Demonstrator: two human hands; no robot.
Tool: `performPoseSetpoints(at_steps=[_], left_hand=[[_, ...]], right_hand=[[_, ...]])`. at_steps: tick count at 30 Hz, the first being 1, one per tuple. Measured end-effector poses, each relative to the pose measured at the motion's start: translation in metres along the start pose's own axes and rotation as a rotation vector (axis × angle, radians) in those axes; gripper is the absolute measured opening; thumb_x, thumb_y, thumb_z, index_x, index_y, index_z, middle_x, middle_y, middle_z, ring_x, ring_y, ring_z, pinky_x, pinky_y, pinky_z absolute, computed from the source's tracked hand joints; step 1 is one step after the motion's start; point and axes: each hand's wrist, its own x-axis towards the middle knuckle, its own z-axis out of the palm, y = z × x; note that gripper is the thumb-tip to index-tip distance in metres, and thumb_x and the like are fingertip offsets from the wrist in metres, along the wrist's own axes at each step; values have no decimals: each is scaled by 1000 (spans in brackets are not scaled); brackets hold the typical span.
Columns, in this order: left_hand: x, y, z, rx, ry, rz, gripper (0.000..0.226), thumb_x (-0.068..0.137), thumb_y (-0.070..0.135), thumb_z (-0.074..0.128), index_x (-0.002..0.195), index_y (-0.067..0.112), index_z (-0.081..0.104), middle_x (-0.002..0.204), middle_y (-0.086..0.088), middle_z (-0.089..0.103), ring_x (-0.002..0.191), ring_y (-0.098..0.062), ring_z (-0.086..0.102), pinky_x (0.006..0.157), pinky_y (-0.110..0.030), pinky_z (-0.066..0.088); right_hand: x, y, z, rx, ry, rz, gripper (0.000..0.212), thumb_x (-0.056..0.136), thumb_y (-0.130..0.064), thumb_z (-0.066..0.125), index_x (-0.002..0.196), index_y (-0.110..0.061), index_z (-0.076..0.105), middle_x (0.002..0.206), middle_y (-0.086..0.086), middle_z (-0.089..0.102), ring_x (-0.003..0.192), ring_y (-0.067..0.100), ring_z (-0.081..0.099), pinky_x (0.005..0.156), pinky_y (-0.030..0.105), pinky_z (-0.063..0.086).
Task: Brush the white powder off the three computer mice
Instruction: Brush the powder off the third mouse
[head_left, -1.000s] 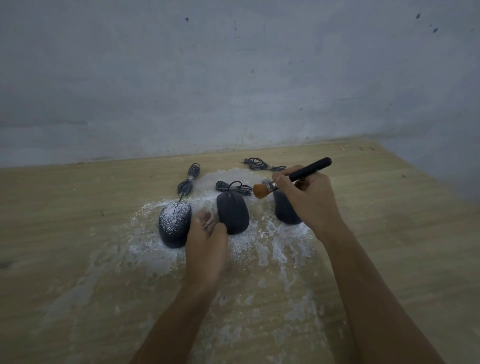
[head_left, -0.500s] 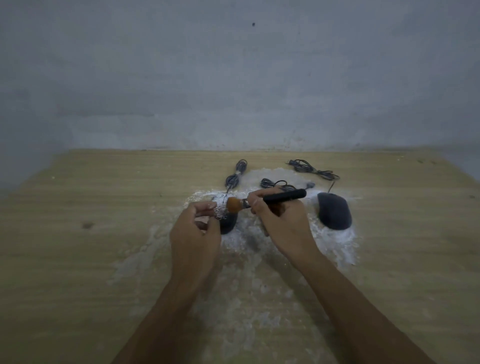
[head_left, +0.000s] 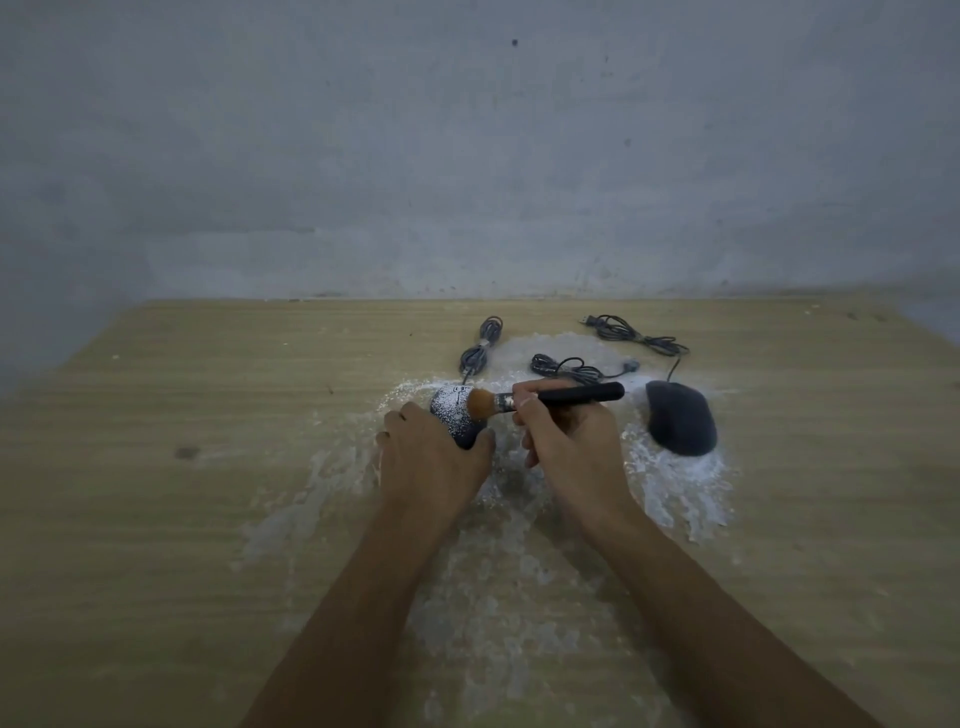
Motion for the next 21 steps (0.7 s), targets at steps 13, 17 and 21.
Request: performPoseSetpoints(at_steps=[13,17,21], left_hand=[[21,-6,-15,-293,-90,-39,45,79,53,71,67,10,65,68,-6,67,46,-12,54,36,-16,33],[23,-13,-15,-485,-128,-83,30,76,42,78,76,12,72,67,-6,72,52,-13,64,48,-16,52],[27,-19,-20,-856,-308,-238,11,78,11,82,80,9,71,85,-10,74,71,-15,71,72,-30,64]], right_hand=[[12,-6,-8,84,35,46,16,99,-27,66,90,-16,75,65,11,63,55,16,56,50,25,46],[21,-11,-6,67,44,85,24,97,-33,68,82,-15,74,61,1,64,52,13,56,51,28,46],[32,-19,-3,145,27,83,15,97,-28,68,88,-17,75,64,-1,66,51,11,56,50,28,46]])
